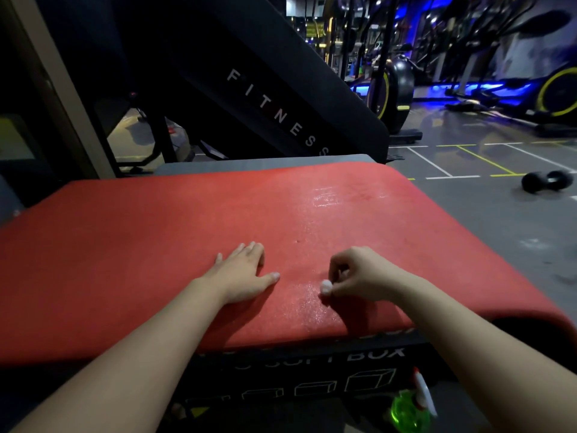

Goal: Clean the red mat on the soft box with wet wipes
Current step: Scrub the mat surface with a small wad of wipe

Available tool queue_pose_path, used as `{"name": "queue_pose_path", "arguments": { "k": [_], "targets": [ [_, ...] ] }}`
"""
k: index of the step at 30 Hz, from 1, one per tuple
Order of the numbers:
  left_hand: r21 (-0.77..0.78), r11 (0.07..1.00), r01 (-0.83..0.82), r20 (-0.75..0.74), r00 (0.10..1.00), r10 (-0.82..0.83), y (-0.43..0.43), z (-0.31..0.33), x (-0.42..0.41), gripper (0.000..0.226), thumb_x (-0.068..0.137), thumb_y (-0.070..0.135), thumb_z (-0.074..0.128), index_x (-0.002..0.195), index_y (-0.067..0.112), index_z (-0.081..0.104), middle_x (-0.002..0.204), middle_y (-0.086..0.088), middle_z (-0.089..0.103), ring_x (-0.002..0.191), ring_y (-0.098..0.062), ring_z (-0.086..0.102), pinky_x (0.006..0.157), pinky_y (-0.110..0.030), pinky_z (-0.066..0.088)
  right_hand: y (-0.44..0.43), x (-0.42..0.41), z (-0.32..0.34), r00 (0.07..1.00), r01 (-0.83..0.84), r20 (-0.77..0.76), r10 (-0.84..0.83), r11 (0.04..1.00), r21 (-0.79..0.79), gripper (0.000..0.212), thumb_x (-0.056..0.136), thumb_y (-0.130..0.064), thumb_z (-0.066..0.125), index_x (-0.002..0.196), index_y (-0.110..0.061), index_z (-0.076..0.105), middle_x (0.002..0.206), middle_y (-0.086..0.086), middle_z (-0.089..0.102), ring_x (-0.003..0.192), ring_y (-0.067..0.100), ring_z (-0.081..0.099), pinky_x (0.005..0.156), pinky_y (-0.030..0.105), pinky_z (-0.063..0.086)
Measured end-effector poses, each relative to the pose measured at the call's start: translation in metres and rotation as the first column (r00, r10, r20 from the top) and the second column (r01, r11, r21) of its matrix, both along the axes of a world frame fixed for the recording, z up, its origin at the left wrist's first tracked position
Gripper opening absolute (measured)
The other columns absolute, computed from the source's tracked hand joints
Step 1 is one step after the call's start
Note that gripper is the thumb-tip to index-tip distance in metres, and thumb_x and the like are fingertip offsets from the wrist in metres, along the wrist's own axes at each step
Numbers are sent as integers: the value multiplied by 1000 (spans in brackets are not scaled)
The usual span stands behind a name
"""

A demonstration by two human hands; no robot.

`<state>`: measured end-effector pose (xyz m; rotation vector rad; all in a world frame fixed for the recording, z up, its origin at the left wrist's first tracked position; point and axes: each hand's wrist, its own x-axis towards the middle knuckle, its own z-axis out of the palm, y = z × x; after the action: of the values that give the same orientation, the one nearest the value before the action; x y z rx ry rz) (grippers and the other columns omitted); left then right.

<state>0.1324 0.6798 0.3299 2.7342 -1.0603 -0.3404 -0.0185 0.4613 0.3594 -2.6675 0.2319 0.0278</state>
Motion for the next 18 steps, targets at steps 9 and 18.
{"name": "queue_pose_path", "arguments": {
  "k": [9, 18],
  "targets": [
    [64, 997, 39, 95, 994, -45, -2, 7, 4, 44, 97, 68, 42, 109, 26, 42, 124, 4, 50, 127, -23, 45, 113, -56, 31, -7, 33, 0, 990, 120, 64, -122, 992, 40, 25, 73, -42, 78, 78, -18, 73, 73, 0, 70, 72, 15, 66, 56, 25, 46],
    [65, 998, 9, 242, 970, -25, -26, -4, 32, 54, 101, 62, 34, 137, 22, 43, 134, -9, 42, 128, -31, 40, 111, -51, 36, -20, 38, -5, 994, 55, 94, -52, 998, -32, 14, 76, -15, 66, 81, -27, 72, 78, -3, 68, 75, 14, 63, 59, 27, 41]
  ]
}}
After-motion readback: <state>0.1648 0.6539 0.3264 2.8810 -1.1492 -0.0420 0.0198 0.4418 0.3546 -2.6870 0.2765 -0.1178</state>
